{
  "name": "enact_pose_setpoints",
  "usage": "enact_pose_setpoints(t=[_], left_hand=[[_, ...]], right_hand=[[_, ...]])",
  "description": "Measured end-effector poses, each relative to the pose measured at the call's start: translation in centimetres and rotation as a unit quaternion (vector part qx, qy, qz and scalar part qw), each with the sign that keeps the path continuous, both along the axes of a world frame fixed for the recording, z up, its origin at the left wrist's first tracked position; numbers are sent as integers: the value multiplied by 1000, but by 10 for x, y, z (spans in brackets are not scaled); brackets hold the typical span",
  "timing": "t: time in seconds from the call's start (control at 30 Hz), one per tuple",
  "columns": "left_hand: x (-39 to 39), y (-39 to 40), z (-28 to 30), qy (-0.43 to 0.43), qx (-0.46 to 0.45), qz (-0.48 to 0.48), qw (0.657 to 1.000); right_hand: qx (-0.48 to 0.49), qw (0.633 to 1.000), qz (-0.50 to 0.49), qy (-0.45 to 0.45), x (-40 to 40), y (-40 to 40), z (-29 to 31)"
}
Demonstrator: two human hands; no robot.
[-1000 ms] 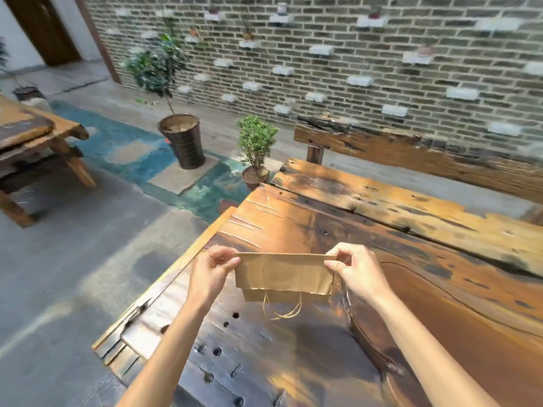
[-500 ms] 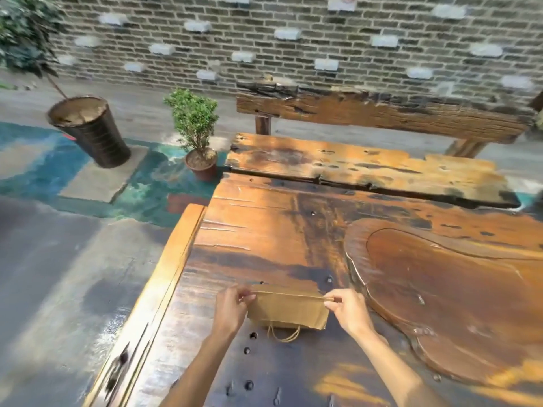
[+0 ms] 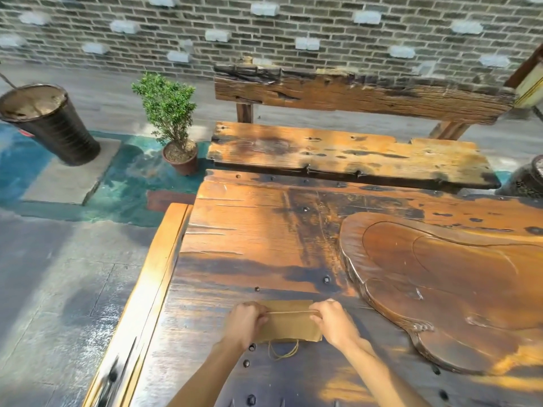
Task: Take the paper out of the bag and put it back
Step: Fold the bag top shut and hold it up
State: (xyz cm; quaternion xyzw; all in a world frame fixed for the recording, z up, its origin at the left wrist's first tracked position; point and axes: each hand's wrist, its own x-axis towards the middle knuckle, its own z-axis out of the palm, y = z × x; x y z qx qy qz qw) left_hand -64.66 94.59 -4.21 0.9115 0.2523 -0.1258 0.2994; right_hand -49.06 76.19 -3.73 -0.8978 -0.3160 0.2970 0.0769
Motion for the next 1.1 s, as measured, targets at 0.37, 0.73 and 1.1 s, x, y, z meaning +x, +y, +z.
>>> enact_pose_setpoints(t=[0.37, 0.73, 1.1], left_hand=[[29, -3, -14, 79, 110, -77, 988], [10, 7, -21, 63, 40, -42, 996], [-24, 22, -5, 13, 1, 6, 1000]], right_hand=[[-37, 972, 206, -102, 0, 28, -9], [-8, 978, 204, -47, 15, -1, -17], [9, 987, 158, -25, 24, -25, -10]])
